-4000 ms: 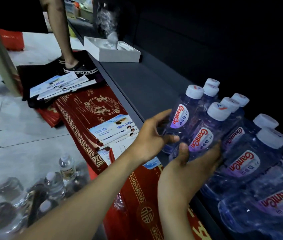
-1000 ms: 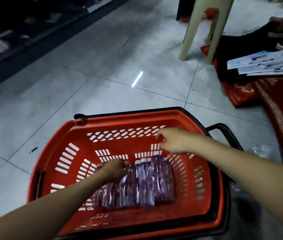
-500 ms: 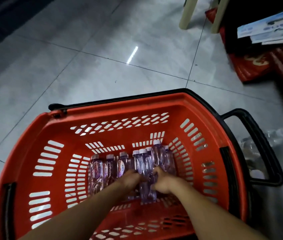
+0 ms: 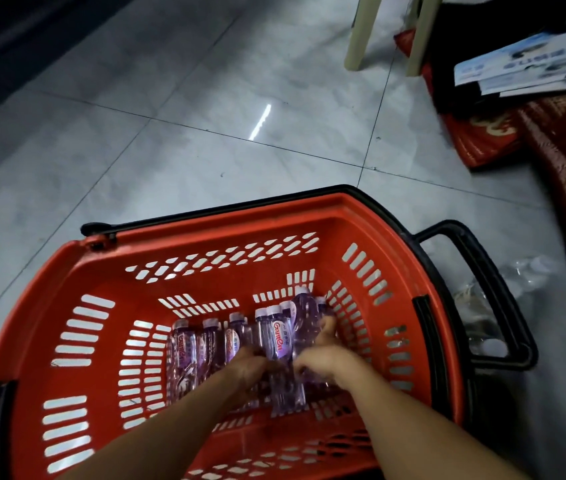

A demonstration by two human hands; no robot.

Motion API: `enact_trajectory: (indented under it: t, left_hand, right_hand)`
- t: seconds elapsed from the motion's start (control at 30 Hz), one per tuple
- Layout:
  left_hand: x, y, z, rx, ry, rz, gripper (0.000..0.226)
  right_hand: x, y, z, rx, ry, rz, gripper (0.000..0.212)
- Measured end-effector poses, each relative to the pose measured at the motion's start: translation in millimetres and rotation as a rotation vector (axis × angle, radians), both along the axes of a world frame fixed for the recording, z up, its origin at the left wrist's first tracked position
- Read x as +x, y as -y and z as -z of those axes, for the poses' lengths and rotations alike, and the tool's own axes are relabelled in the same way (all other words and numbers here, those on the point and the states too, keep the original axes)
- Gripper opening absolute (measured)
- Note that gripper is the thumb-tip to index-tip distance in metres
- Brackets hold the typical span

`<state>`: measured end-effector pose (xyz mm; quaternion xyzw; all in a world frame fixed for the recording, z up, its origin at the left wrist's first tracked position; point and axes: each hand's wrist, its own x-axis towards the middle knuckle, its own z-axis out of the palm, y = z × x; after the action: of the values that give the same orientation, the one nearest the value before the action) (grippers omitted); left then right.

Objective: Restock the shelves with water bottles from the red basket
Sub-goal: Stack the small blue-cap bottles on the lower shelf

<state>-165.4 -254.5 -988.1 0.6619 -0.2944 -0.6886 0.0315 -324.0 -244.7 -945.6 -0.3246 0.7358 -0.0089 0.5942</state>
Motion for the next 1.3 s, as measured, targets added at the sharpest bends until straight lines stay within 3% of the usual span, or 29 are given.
enact_trajectory:
  t: [0.03,0.07,0.17,0.23,0.3,0.53,0.6,0.77,0.87,1.03,1.3]
  left_hand:
    - [-5,0,0,-0.021,0.019,0.022,0.014]
    - [-9,1,0,-0.041,0.042,0.038,0.015]
    - [-18,2,5,-0.108,0.093,0.055,0.02]
    - [-20,-1,7,-0.121,0.105,0.03,0.024]
    - [-20,-2,9,-0.061,0.057,-0.05,0.021]
    - [-6,6,-2,0.109,-0.156,-0.007,0.031]
    - [-5,9,-9,0.067,-0.146,-0.032,0.032]
    - [-4,33,-55,-0.073,-0.268,-0.111,0.037]
    - [-1,42,-98,-0.184,-0.269,-0.077,0.057]
    - [-9,46,-170,-0.391,-0.439,0.004,0.04]
    - [-116,2,-304,-0.706,-0.807,0.195,0.042]
  right_hand:
    - [-1,2,-3,0.046,0.018,0.073,0.107]
    - [-3,5,-7,0.124,0.045,0.078,0.095]
    - [-9,5,-20,0.281,0.124,-0.093,0.002]
    - [-13,1,-22,0.314,0.155,-0.201,0.026]
    - [-18,-4,-17,0.338,0.143,-0.213,0.034]
    - [-39,0,-27,0.283,0.224,-0.198,0.008]
    - [-41,6,-31,0.236,0.236,-0.128,0.039]
    - [-41,24,-64,0.195,0.387,0.042,0.046]
    - [-46,33,-100,0.047,0.461,0.071,0.042]
    - [-67,15,-178,-0.285,0.545,0.127,0.033]
    - [-134,-103,-295,-0.91,0.328,0.402,0.051]
